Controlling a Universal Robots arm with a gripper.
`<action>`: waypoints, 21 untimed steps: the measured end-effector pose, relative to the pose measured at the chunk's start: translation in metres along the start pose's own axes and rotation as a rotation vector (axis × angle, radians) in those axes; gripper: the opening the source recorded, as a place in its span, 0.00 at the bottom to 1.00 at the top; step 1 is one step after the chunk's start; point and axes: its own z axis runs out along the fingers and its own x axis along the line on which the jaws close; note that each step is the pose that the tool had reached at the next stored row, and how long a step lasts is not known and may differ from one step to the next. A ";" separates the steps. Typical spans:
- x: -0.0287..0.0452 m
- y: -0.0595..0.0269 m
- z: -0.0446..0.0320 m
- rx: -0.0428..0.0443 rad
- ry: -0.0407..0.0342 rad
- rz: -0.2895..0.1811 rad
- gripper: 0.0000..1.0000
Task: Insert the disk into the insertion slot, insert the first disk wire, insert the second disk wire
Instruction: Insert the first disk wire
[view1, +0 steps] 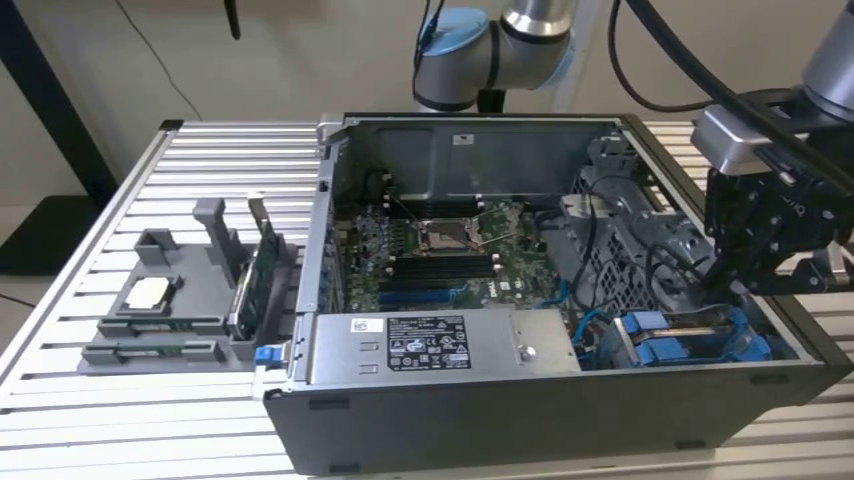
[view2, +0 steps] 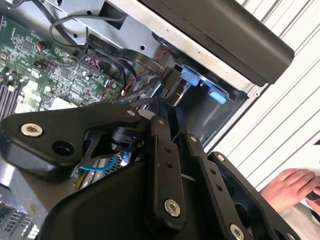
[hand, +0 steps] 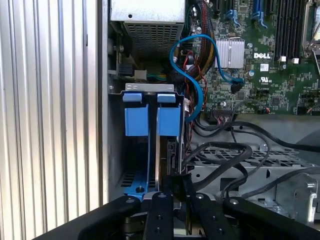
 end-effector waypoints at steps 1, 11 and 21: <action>0.0003 -0.0004 0.0005 -0.0010 -0.0023 0.000 0.19; 0.0029 -0.0052 0.0021 -0.0079 -0.0065 0.001 0.19; 0.0030 -0.0054 0.0050 -0.0085 -0.0066 0.001 0.19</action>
